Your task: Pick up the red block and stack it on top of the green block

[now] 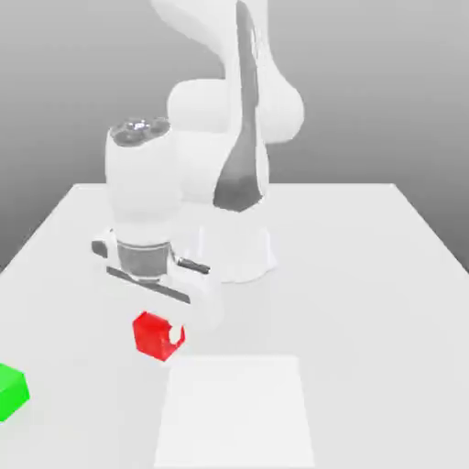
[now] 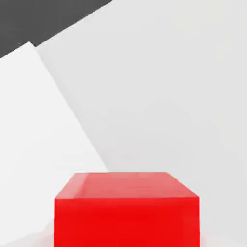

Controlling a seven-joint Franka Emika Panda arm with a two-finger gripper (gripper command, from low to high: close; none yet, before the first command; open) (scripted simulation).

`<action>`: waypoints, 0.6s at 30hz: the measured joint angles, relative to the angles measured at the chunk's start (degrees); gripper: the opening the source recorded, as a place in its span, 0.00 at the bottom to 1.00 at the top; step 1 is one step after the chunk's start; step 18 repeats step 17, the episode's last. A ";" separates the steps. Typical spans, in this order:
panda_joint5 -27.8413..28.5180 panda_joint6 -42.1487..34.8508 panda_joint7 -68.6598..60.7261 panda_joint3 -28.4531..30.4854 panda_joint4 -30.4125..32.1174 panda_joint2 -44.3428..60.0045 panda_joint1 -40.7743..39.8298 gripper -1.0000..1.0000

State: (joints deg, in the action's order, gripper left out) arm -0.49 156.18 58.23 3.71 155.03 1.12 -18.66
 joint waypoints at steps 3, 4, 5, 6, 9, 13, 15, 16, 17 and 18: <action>-0.75 -3.12 -1.53 1.86 -6.20 3.11 -4.16 0.00; -1.03 -4.14 -2.04 2.62 -8.27 4.16 -5.21 0.00; -1.39 -5.19 -2.64 3.28 -10.35 5.22 -6.29 0.00; -1.77 -6.23 -3.24 3.98 -12.43 6.29 -7.35 0.00; -3.15 -8.83 -5.16 6.17 -18.32 9.71 -10.52 0.00; -5.88 -3.40 -7.35 5.37 -20.31 17.28 -12.50 0.00; -6.37 -2.18 -7.71 5.07 -20.44 18.64 -12.76 1.00; -6.37 -2.18 -7.71 5.07 -20.44 18.64 -12.76 1.00; -6.37 -2.18 -7.71 5.07 -20.44 18.64 -12.76 1.00; -6.37 -2.18 -7.71 5.07 -20.44 18.64 -12.76 1.00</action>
